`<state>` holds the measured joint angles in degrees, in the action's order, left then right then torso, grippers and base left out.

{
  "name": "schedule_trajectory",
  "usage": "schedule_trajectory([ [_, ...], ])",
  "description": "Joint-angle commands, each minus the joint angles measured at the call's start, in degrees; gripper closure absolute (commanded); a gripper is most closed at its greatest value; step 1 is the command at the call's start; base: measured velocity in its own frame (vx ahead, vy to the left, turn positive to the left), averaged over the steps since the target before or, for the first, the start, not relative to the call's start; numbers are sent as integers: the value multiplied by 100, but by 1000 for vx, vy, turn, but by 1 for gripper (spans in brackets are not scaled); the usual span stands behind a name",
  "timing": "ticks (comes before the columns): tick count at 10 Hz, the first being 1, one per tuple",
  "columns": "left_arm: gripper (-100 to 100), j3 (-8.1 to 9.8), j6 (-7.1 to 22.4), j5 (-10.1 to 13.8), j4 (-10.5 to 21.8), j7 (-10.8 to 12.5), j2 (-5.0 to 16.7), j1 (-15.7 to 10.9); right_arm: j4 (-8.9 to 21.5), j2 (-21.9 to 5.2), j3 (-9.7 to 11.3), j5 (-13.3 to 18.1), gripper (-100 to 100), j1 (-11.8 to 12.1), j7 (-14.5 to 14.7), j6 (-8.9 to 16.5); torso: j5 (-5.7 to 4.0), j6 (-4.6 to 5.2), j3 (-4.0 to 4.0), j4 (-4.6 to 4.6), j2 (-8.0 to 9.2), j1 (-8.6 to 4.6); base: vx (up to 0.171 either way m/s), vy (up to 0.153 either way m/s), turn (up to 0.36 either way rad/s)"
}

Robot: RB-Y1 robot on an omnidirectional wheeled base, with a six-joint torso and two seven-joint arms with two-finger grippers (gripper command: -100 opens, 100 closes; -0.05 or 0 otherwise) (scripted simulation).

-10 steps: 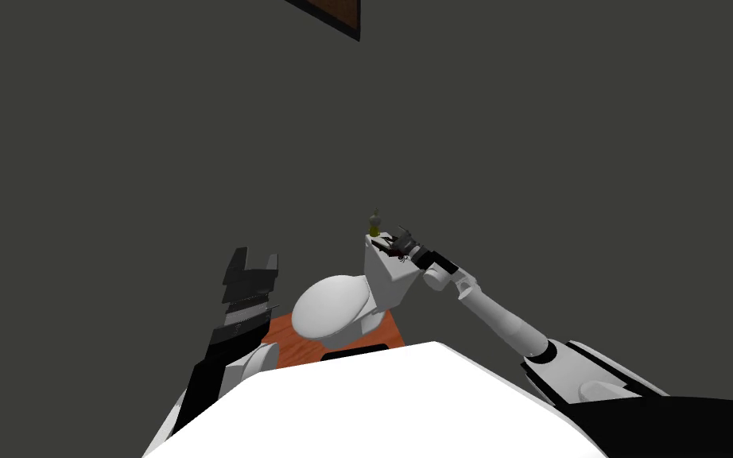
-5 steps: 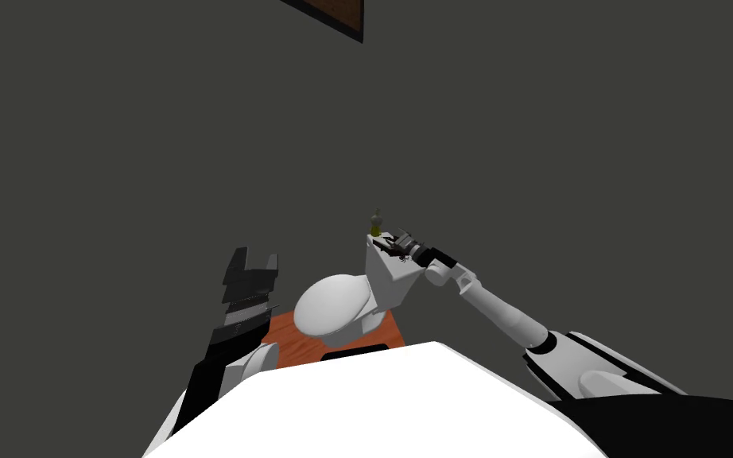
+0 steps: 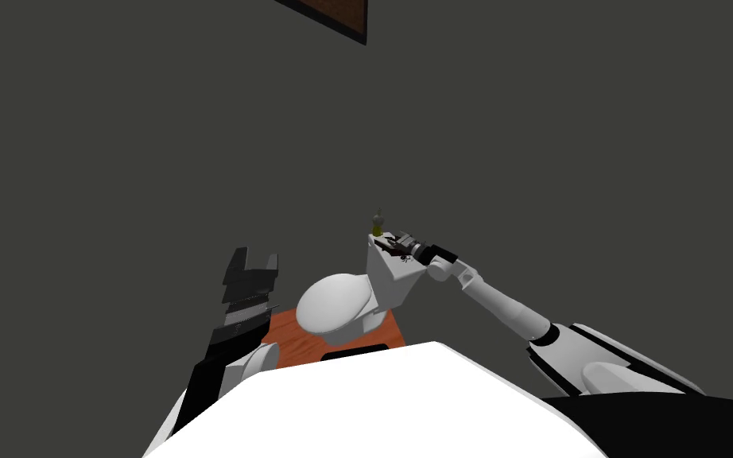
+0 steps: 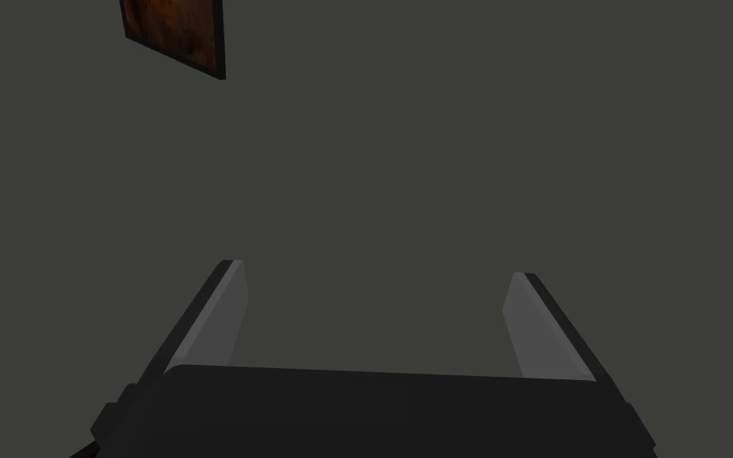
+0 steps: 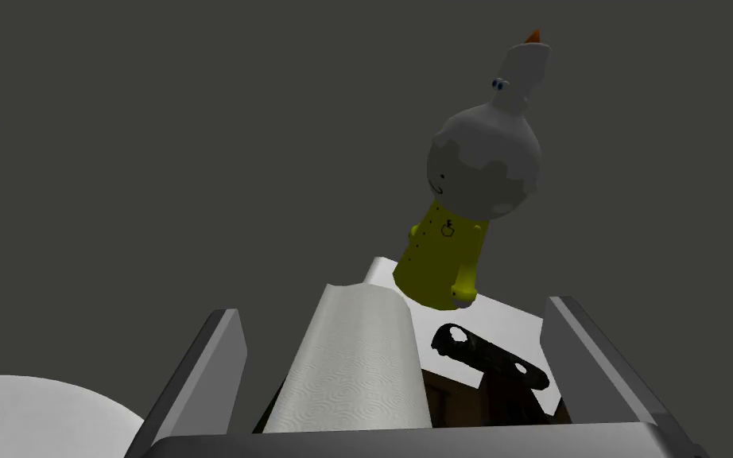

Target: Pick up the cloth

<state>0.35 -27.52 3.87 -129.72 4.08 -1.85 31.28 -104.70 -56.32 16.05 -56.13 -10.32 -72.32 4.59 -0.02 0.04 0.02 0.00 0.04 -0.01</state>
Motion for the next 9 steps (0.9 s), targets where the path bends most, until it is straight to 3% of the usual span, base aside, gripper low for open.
schedule_trajectory([
  [1,0,0,0,0,0,0,0,0,172,-186,69,-286,-100,-117,-286,161,0,0,0,0,0,0,-19,3,60],
  [9,0,0,0,0,0,0,0,0,616,-653,239,-1614,-100,-409,-1487,580,1,0,2,1,4,1,-18,1,46],
])
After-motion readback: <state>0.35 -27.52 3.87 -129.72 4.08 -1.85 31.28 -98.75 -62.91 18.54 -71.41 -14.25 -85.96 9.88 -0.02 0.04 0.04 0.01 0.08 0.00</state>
